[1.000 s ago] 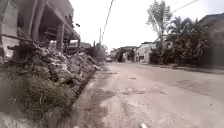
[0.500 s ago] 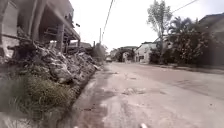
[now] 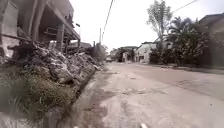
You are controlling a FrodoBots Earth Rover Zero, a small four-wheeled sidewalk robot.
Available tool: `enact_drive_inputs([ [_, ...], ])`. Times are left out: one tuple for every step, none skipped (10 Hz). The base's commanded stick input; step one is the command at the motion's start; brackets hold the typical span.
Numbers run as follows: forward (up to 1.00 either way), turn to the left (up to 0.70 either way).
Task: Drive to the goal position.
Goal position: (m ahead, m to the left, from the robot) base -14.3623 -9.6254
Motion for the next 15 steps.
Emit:
enact_drive_inputs([
  [0.04,0.00],
  [0.04,0.00],
  [0.04,0.00],
  [0.05,0.00],
  [0.04,0.00],
  [0.04,0.00],
  [0.05,0.00],
  [0.04,0.00],
  [0.04,0.00],
  [0.05,0.00],
  [0.04,0.00],
  [0.04,0.00],
  [0.04,0.00],
  [0.04,0.00],
  [0.04,0.00],
])
